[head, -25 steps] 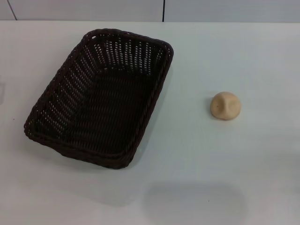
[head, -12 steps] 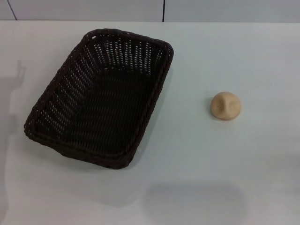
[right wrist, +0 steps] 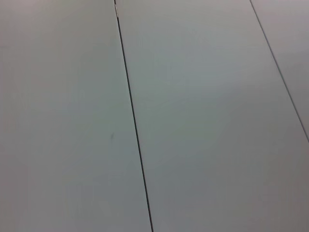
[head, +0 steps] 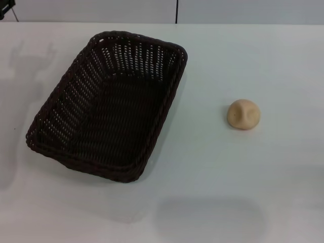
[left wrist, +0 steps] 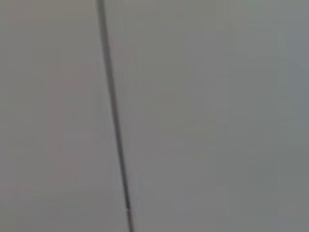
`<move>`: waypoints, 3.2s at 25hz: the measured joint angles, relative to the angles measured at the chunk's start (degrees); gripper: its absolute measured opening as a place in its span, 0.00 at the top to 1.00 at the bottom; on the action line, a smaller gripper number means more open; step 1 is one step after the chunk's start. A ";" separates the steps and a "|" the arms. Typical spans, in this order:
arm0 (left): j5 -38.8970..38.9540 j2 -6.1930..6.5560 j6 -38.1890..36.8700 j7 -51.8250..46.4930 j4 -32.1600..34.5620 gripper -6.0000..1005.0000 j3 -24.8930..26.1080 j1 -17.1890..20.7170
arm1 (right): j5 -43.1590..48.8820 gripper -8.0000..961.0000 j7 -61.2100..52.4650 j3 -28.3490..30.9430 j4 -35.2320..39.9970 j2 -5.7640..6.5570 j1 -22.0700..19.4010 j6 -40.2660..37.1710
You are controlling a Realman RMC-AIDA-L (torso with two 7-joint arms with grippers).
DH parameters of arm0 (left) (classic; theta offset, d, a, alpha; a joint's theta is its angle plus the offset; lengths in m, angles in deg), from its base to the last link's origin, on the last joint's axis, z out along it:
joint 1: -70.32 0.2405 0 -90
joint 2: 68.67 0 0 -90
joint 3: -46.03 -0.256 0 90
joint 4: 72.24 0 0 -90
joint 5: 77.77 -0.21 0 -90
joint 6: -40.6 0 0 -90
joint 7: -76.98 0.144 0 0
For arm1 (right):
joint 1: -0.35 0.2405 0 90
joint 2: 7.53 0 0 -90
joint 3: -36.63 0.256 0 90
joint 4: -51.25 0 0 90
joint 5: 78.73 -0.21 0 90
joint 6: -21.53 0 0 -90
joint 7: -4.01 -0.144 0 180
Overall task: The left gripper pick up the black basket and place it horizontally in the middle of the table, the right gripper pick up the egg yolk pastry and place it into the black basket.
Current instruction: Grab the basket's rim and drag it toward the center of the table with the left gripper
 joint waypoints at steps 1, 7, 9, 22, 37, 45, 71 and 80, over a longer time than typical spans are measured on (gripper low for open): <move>0.00 0.00 0.00 0.00 0.00 0.23 0.00 0.00 | 0.00 0.12 0.00 0.00 0.00 0.01 0.00 0.01; -0.85 -2.99 30.50 9.16 -17.31 0.24 8.20 -0.74 | 0.00 0.12 -0.01 0.00 0.00 0.11 0.22 0.12; -0.81 -5.48 42.27 13.59 -21.79 0.24 13.16 -3.07 | 0.00 0.12 -0.01 0.00 0.00 0.11 0.26 0.14; -2.05 -6.59 82.81 13.99 -34.07 0.27 20.52 -11.14 | 0.00 0.12 -0.01 -0.70 0.19 0.12 -0.15 0.64; -7.79 -6.93 84.38 11.17 -20.59 0.29 13.90 -15.29 | 0.00 0.12 -0.01 -1.45 0.11 0.10 -0.17 0.65; -10.11 -6.86 81.38 9.87 -16.23 0.30 13.73 -16.32 | 0.00 0.12 0.00 -1.50 0.18 0.02 -0.23 0.66; -12.97 -6.71 83.41 10.46 -13.47 0.68 12.24 -19.92 | 0.00 0.12 -0.01 -1.49 0.39 0.11 -0.18 0.66; -8.18 -6.80 83.86 19.24 -15.11 0.70 12.44 -19.32 | 0.00 0.12 0.00 -1.49 0.53 0.11 -0.26 0.39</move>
